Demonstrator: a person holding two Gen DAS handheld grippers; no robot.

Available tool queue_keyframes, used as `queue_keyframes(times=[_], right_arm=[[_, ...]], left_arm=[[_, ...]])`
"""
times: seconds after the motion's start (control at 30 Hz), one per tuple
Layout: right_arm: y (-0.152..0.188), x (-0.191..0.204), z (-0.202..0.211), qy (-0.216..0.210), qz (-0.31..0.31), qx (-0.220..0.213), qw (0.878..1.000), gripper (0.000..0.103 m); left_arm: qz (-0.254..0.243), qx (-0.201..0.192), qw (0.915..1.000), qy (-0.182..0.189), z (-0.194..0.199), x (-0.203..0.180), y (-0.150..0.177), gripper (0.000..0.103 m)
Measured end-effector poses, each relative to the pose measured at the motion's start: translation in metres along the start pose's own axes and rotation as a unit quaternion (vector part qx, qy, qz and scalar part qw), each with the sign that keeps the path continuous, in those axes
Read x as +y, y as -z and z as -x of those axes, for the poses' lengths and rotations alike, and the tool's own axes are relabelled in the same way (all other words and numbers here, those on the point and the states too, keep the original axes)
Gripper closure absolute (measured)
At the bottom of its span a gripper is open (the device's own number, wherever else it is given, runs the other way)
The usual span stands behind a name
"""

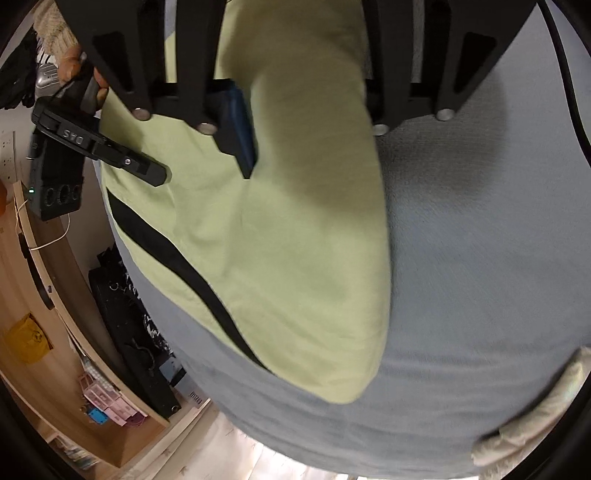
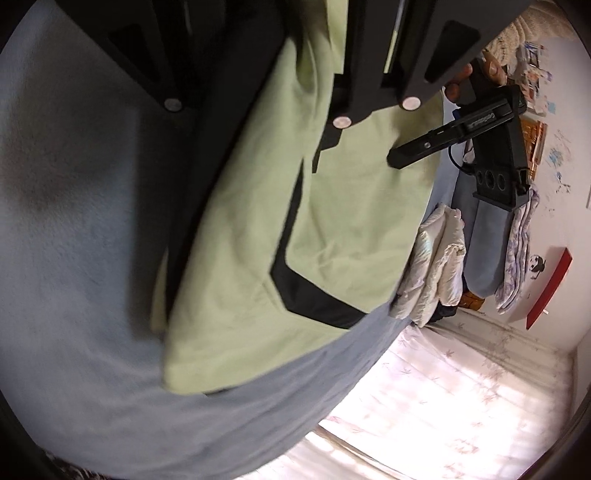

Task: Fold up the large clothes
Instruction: 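Grasp the folded jacket with both grippers and lift it, then carry the folded jacket to the cream stack and lower it on top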

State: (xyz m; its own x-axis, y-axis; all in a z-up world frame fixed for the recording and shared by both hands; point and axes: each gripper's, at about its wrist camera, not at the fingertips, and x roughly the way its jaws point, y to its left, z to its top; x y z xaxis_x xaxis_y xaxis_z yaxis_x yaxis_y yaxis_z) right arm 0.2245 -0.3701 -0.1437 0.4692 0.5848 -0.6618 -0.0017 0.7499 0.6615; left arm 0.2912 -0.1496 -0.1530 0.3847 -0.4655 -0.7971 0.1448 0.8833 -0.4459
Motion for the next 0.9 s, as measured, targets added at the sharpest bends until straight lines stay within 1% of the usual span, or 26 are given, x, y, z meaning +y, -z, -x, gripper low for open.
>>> queue_keyframes(times=[0.07,0.2,0.33,0.43,0.5,0.53,0.7,0.83,0.9], right_arm=[[0.000,0.015,0.005,0.005,0.017,-0.008,1.000,0.092],[0.006,0.045,0.010,0.015,0.042,-0.010,0.999,0.092],[0.017,0.072,0.016,0.012,0.055,-0.006,0.998,0.092],[0.026,0.102,0.018,-0.001,0.071,-0.007,0.997,0.092],[0.033,0.125,0.018,-0.010,0.084,-0.007,0.996,0.092],[0.036,0.134,0.017,-0.014,0.089,-0.007,0.996,0.092],[0.046,0.206,0.000,-0.046,0.124,-0.003,0.991,0.092],[0.040,0.264,-0.020,-0.076,0.145,0.000,0.987,0.092],[0.029,0.302,-0.035,-0.089,0.164,-0.003,0.982,0.092]], left_arm=[[-0.011,-0.008,0.9999,-0.010,0.010,-0.006,0.000,0.072],[-0.033,-0.023,0.9986,-0.035,0.035,-0.018,0.004,0.075],[-0.035,-0.027,0.9979,-0.049,0.069,-0.012,0.010,0.075],[-0.024,-0.032,0.9976,-0.057,0.100,0.000,0.017,0.075],[-0.020,-0.038,0.9972,-0.062,0.121,0.010,0.021,0.075],[-0.018,-0.043,0.9967,-0.067,0.141,0.021,0.027,0.075],[-0.014,-0.073,0.9925,-0.097,0.210,0.053,0.036,0.075],[0.002,-0.097,0.9887,-0.114,0.265,0.092,0.024,0.075],[0.010,-0.112,0.9858,-0.125,0.296,0.114,0.005,0.075]])
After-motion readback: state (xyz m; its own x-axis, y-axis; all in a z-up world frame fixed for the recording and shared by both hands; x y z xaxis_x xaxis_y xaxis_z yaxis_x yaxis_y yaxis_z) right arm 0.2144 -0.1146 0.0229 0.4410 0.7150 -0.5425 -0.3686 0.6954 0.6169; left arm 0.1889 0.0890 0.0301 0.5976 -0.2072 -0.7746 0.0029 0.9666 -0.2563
